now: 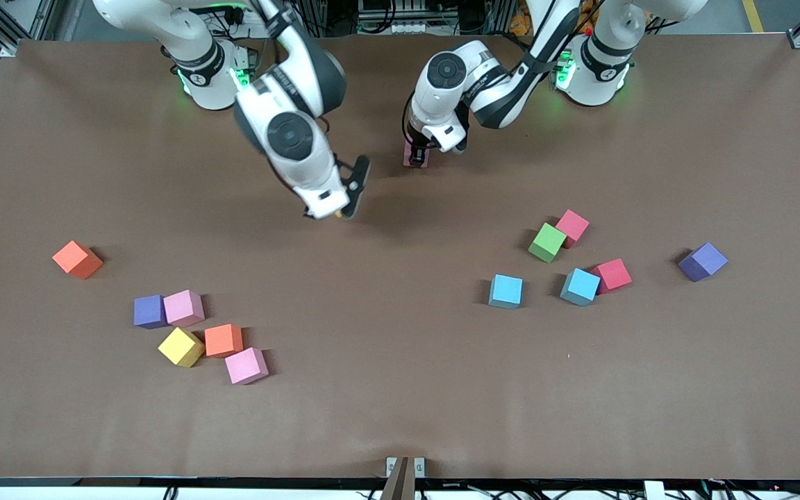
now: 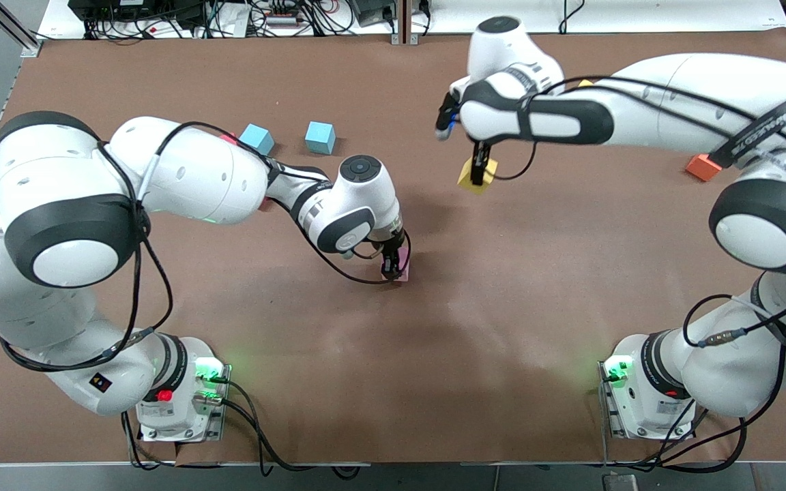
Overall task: Form number 2 with 11 blocks
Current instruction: 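Carry both cubes together and set yellow beside pink on the table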
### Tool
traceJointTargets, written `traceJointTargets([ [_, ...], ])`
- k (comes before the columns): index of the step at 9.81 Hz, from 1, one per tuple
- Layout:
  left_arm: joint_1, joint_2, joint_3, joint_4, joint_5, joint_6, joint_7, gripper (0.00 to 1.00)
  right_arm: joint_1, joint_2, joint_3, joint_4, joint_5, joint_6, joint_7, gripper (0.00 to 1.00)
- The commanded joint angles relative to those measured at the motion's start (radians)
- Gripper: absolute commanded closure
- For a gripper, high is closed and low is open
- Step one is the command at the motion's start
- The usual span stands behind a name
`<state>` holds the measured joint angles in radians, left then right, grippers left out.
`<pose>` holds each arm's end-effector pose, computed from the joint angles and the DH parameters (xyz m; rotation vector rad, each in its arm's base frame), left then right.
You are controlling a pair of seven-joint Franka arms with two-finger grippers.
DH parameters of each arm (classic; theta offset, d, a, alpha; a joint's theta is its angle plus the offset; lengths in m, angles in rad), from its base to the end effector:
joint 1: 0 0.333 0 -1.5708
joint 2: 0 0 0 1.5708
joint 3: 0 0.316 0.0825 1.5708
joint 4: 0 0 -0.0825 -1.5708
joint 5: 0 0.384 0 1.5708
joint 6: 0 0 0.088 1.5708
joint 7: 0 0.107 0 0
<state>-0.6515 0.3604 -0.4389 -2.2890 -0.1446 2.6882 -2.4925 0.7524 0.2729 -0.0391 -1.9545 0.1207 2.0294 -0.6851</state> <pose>0.2491 -0.4778 0.2141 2.2086 2.1860 -0.3522 0.4371 0.3883 0.3242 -2.3860 -1.8798 0.3027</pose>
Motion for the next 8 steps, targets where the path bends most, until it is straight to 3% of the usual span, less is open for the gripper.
traceJointTargets([
  [1,-0.037,0.008,0.002,0.014,0.016,-0.028,-0.123,0.88,0.071,-0.056,-0.016,-0.116,-0.019,0.108,-0.001,0.76],
  [3,-0.037,0.012,0.002,0.014,0.051,-0.044,-0.121,0.87,0.117,-0.060,-0.016,-0.191,-0.019,0.228,0.002,0.79],
  [5,-0.037,0.034,0.002,0.014,0.100,-0.044,-0.124,0.85,0.169,-0.060,-0.021,-0.213,-0.019,0.232,0.064,0.79],
  [7,-0.037,0.037,0.002,0.016,0.102,-0.042,-0.121,0.71,0.240,-0.061,-0.033,-0.233,-0.030,0.230,0.140,0.80],
  [8,-0.037,0.038,0.002,0.020,0.112,-0.042,-0.120,0.69,0.273,-0.064,-0.033,-0.242,-0.059,0.230,0.176,0.80],
])
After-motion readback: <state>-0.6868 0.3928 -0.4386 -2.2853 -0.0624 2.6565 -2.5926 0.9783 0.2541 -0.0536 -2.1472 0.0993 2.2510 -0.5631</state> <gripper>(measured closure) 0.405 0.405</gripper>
